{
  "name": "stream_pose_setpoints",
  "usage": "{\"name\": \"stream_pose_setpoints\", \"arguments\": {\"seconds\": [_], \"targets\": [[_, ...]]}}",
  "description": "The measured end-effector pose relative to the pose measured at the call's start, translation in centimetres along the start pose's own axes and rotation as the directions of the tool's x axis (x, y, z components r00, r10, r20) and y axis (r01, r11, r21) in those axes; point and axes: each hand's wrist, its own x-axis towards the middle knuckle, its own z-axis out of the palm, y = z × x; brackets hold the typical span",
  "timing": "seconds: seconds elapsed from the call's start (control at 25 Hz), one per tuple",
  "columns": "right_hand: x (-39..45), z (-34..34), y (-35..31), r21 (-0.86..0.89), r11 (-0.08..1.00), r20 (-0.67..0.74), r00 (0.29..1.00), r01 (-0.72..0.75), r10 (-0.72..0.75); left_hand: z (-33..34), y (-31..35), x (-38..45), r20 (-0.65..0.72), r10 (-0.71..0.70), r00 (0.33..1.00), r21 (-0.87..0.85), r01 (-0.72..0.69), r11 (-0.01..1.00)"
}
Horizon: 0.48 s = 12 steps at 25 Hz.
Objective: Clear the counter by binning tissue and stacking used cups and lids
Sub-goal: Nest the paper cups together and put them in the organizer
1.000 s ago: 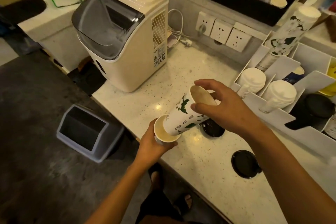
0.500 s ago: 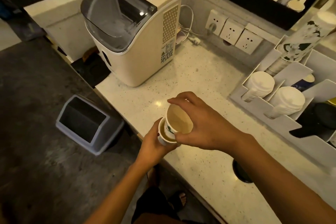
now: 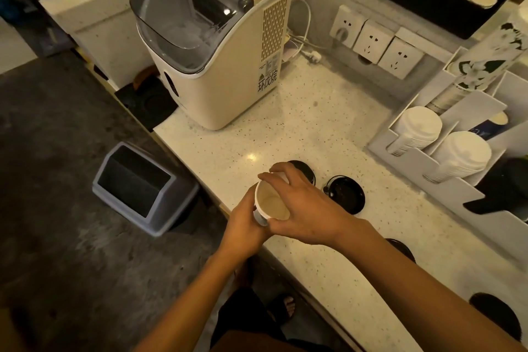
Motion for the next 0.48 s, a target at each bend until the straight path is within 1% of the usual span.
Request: {"name": "stream_pose_setpoints", "arguments": {"seconds": [0.2,0.28,0.36,0.48], "targets": [[0.0,0.9,0.6,0.045,0.999,0.009,1.0,-0.02,0.02,0.0,0.0,0.0,0.005,-0.005,1.0,0.038,0.005,0.999],[0.1,1.0,0.6,0.049,0.998,-0.01,0.999,-0.044,0.045,0.0,-0.1,0.0,0.008,-0.005,1.0,0.042,0.004,0.999],[0.4,1.4,0.1,0.004,0.996,-0.089,0.992,-0.086,0.086,0.0,-0.4,-0.2,0.035,0.011,0.999,0.0,-0.011,1.0],[1.3,2.3,-1.0,-0.053,0.98,-0.231,0.957,-0.192,0.174,0.4,-0.9,-0.1,0.059,0.017,0.998,0.004,-0.017,1.0]]}}
